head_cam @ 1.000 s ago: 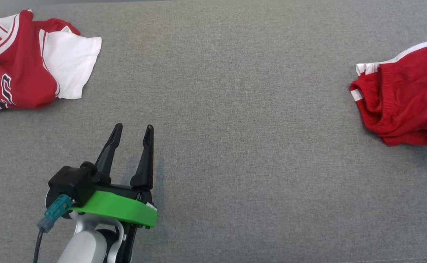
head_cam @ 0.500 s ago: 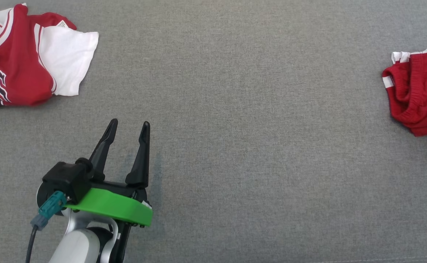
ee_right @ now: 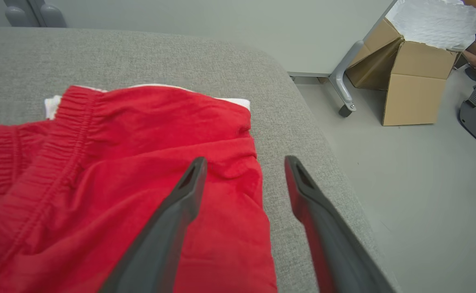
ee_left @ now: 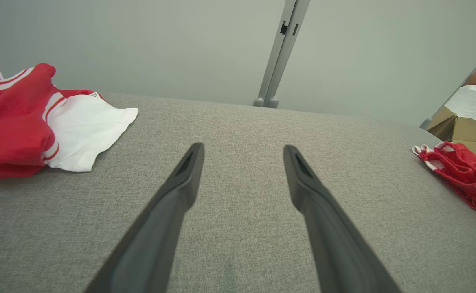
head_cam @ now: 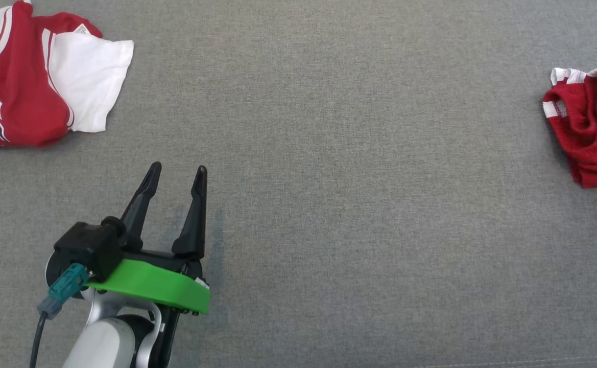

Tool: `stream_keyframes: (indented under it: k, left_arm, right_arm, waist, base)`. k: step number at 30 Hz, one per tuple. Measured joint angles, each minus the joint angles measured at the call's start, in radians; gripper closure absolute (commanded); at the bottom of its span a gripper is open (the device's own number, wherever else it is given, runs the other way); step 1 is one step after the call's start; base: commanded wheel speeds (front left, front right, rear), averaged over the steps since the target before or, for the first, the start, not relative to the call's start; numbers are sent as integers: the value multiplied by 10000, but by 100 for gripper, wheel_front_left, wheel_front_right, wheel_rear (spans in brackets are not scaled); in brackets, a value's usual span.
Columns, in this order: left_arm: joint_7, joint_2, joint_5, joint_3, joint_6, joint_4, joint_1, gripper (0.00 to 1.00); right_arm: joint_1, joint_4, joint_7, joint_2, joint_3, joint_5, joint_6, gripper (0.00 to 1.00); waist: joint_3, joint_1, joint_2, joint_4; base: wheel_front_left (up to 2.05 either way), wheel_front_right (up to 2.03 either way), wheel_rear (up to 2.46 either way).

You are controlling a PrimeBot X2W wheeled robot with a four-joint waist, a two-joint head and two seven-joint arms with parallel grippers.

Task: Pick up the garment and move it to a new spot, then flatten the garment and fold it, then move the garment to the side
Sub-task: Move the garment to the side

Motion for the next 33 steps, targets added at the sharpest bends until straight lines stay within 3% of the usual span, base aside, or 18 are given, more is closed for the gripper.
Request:
stream_keyframes:
  k: [11, 20, 25, 33]
  left_arm:
    - [-15, -134, -13, 65, 23, 15, 10, 0]
    - [-328, -410, -171, 81, 23, 500, 7, 0]
    - [-616, -431, -194, 234, 23, 882, -6, 0]
    - [-1177, -414, 84, 600, 23, 1486, 25, 0]
  right_arm:
    - [-181, 31, -414, 543, 48, 52, 35, 0]
    - [-965, -1020, -809, 1034, 527, -428, 512, 0]
    - [-1111, -1672, -951, 1599, 732, -671, 711, 0]
    - [-1038, -2755, -1028, 2615, 849, -794, 750, 0]
  waist:
    - [-157, 0, 0, -380]
    - [-692, 0, 0, -608]
    - [-1166, 0, 0, -718]
    - [-2007, 0, 0, -835]
  base:
    - [0, 0, 0]
    - [0, 0, 0]
    - [0, 0, 0]
    - [0, 0, 0]
